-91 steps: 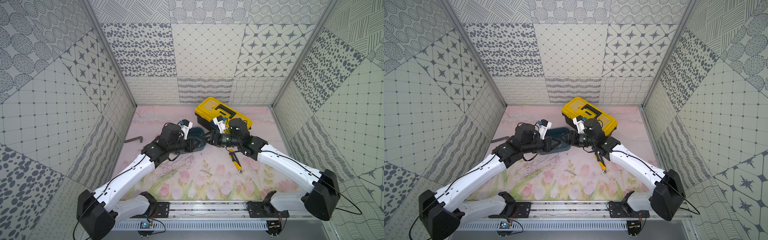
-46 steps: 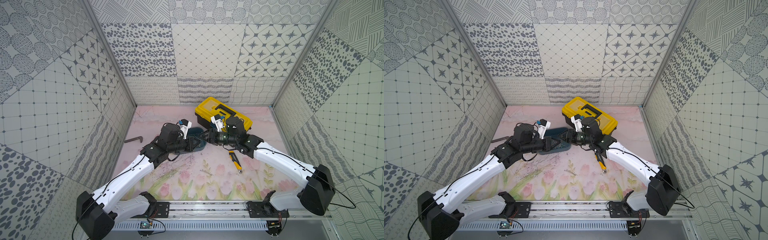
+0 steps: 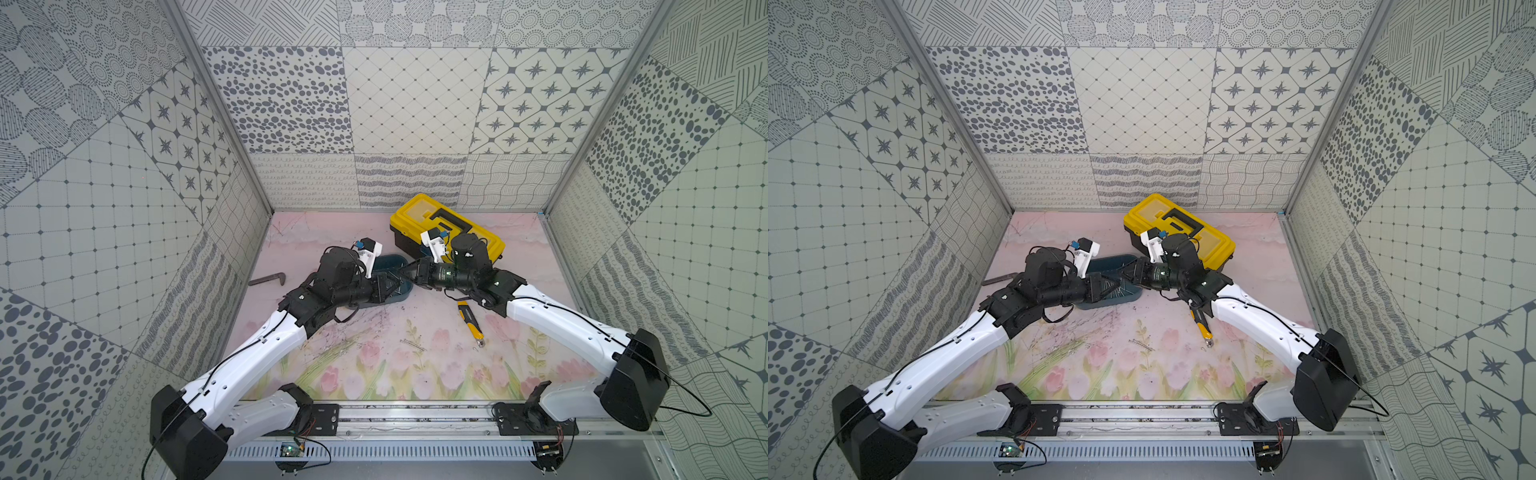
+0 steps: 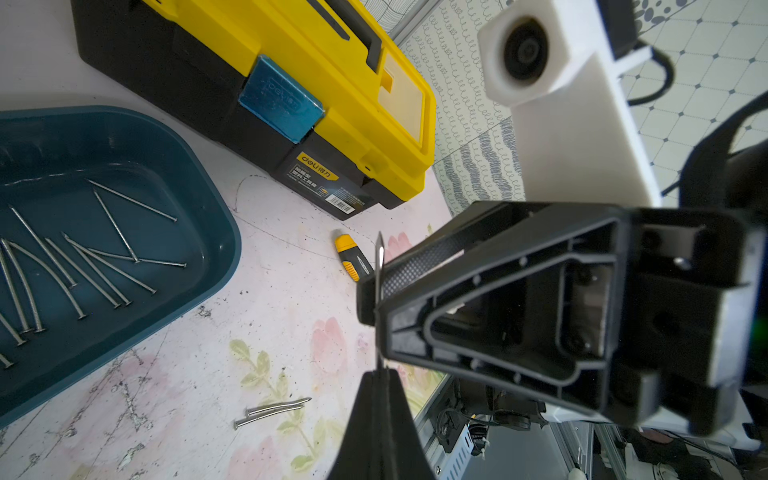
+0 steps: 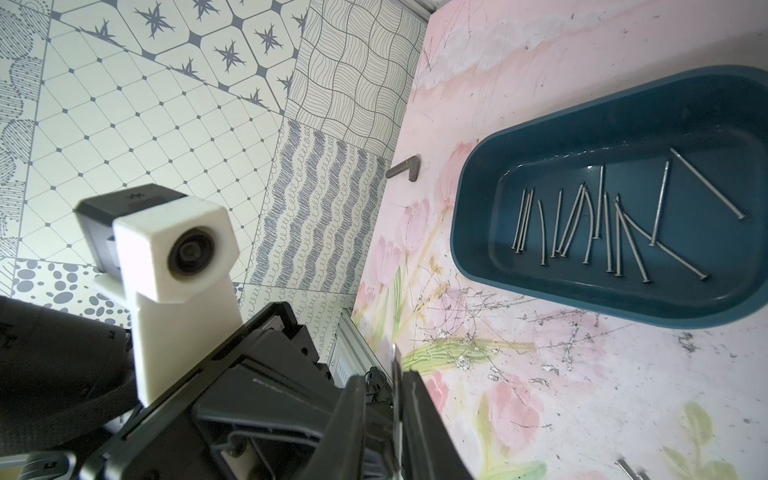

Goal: Put the nails on the desktop into the storage box
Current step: Pick up the nail from the center of the board, then place the nail in the storage box.

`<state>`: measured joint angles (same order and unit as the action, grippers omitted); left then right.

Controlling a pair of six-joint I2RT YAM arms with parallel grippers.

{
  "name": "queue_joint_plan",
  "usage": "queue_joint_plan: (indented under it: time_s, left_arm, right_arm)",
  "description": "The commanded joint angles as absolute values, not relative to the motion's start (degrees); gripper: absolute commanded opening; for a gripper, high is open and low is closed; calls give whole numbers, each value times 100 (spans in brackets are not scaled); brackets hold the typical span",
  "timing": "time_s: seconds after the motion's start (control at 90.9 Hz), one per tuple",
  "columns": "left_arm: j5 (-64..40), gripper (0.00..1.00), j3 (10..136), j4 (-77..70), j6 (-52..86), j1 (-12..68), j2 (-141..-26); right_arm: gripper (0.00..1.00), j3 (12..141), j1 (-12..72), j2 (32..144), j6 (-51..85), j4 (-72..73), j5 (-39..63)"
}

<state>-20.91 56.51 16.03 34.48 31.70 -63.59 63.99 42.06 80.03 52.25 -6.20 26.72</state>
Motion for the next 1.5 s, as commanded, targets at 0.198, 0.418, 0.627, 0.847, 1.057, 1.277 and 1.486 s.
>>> queue_joint_plan:
  time_s: [0.198,0.418,0.627,0.847,1.057,1.277,1.486]
  left_arm:
    - [-2390,0,5687,1557,3448,3087,-6202]
    - [-2445,0,5703,1719,3367,2979,-6042]
    - [-2362,41,5760,1990,3335,2793,-5854]
    - [-2279,63,5829,2429,3394,2429,-5562]
    - [-1535,99,6104,3681,3751,2187,-5395]
    - [-1025,100,6376,4809,3702,2095,-5369]
    - [-656,100,6352,5480,3544,2087,-5220]
  right_arm:
    - [5,6480,4337,8115,5220,-355,2578]
    - [0,6613,4375,8141,5089,-543,2481]
    - [0,6782,4375,8227,4974,-705,2404]
    - [0,7322,4363,8626,4674,-1061,2420]
    - [0,8382,4357,9538,3828,-2089,2359]
    - [0,9520,4337,10548,2906,-3118,2095]
    - [0,10239,4293,11261,2229,-3816,1714]
